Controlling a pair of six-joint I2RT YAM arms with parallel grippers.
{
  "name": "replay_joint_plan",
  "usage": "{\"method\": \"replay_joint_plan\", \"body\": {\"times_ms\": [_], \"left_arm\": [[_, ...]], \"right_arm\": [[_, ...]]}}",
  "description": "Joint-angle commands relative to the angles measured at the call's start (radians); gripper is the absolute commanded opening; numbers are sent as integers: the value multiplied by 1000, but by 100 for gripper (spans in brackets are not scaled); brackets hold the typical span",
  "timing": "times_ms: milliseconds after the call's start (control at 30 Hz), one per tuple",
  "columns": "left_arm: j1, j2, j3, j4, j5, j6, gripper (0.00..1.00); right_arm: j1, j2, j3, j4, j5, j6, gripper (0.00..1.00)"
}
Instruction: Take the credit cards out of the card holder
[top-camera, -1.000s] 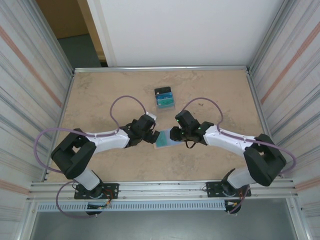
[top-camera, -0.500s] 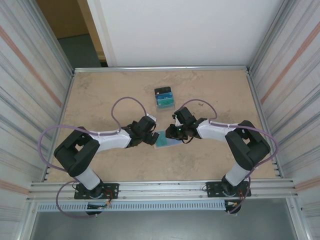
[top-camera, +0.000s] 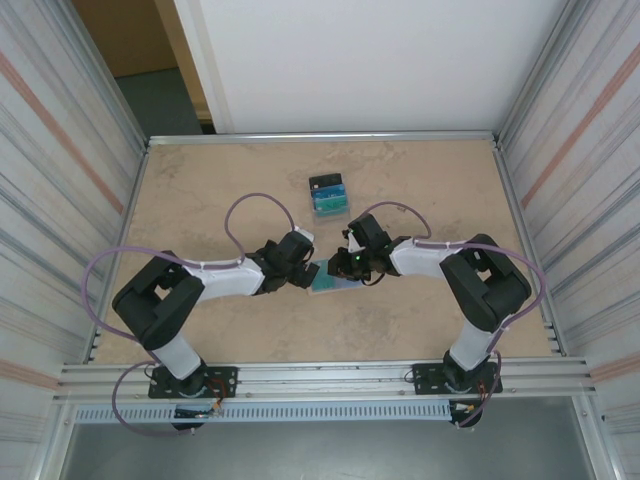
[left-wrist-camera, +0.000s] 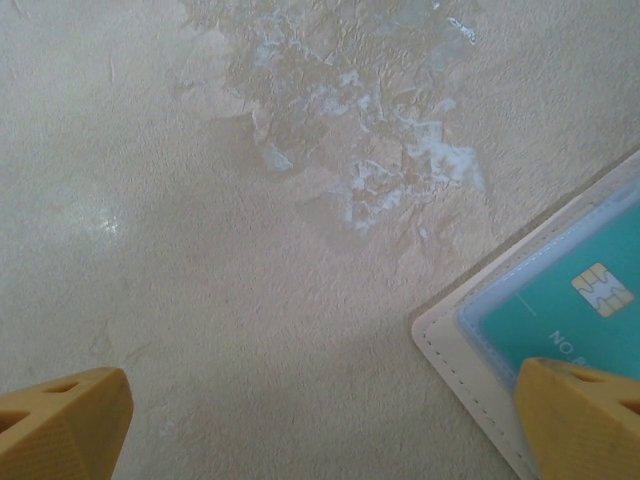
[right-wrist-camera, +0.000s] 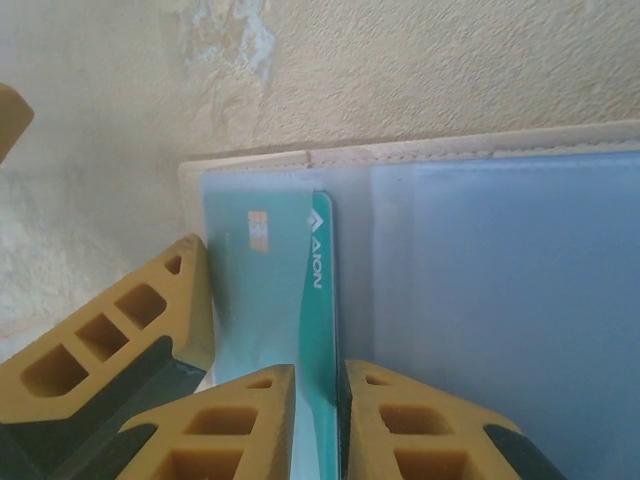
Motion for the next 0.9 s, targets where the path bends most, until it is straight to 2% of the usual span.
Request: {"method": "replay_joint_plan", "body": {"times_ms": [0,467,867], "left_arm": [[4,22,11,-14,-30,23,99],[5,22,13,-24,-24,21,99],[5,19,12,-29,-27,19,99]], "right_arm": [[-15,15,-13,37,-31,35,18],[-40,31,-75,181,-129,102,12],[-48,18,-102,168,-100,114,12]]}}
